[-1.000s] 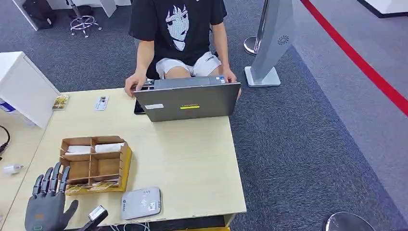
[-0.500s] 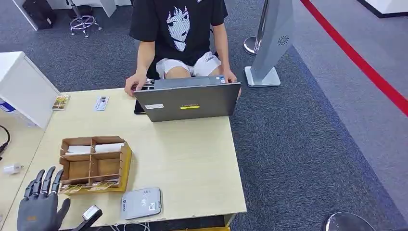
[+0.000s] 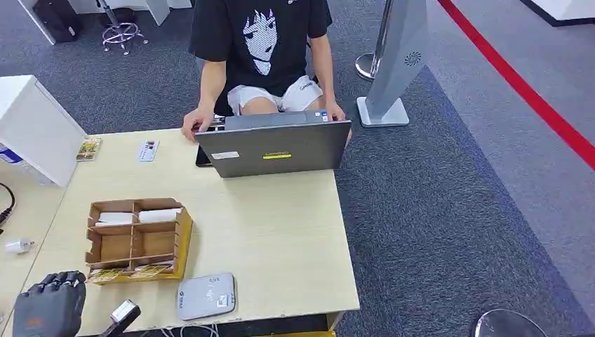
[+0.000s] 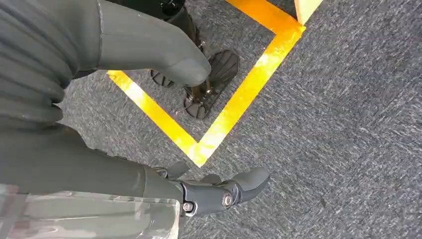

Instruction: Pass the card to the sensor for recognition and then transmit it.

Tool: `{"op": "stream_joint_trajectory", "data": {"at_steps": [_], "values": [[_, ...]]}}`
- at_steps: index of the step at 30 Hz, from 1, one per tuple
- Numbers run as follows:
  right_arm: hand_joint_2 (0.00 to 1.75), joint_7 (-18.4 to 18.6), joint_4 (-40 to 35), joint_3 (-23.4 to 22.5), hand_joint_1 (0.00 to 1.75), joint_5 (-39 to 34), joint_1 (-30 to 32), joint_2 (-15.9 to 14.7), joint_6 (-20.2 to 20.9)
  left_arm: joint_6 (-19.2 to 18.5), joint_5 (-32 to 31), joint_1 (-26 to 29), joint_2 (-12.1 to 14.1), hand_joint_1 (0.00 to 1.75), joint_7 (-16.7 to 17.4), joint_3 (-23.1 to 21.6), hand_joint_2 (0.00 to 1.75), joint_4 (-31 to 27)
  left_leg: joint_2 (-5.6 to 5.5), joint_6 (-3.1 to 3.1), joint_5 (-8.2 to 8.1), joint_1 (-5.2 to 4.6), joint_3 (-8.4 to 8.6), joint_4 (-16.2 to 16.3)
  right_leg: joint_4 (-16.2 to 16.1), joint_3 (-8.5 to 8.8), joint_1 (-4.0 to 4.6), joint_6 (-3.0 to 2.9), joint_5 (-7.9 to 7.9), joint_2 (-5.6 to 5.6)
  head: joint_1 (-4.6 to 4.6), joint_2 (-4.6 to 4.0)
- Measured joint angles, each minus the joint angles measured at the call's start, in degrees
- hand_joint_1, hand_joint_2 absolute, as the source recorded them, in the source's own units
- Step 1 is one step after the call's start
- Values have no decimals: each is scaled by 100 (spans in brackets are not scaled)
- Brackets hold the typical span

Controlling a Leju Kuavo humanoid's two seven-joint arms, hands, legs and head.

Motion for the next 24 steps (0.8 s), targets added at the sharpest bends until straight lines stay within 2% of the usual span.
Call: {"op": "stream_joint_trajectory", "data": {"at_steps": [8, 9, 10, 11, 19, 24], "values": [[175, 2, -2, 0, 0, 103, -1, 0, 66, 11, -51, -135, 179, 175, -90, 352, 175, -564, 0, -2, 2, 2, 1, 0, 0, 0, 1, 0, 0, 0, -2, 0], [175, 2, 0, -2, 0, 103, 0, 0, 83, 2, -26, -168, 219, 150, -118, 380, 175, -680, 0, -2, 2, 2, 1, 0, 1, 0, 1, -1, 0, 0, -2, 0], [175, 4, 0, -2, 0, 103, -1, 0, 85, -13, 2, -197, 258, 150, -140, 391, 175, -806, 0, -2, 2, 2, 2, 0, 1, 0, 1, -1, 1, 0, 0, 0], [175, 11, -2, -4, 0, 103, -2, 0, 85, -55, 17, -225, 278, 0, -164, 398, 175, -890, 0, -2, 2, 1, 1, 0, 1, 0, 1, -1, 1, 0, -2, 0], [175, 77, 0, -87, 0, 63, -3, 0, 55, -306, 153, -264, 302, 0, -181, 380, 175, -1554, 0, -2, 2, 0, 1, 0, 0, 0, 0, -1, 1, 1, -2, 0], [175, 90, 0, -129, 0, 61, -5, 0, 61, -749, 275, -256, 314, 0, -179, 256, 175, -1808, 0, -2, 2, 0, 1, 0, 0, 0, 0, -1, 1, 1, -2, 0]]}}
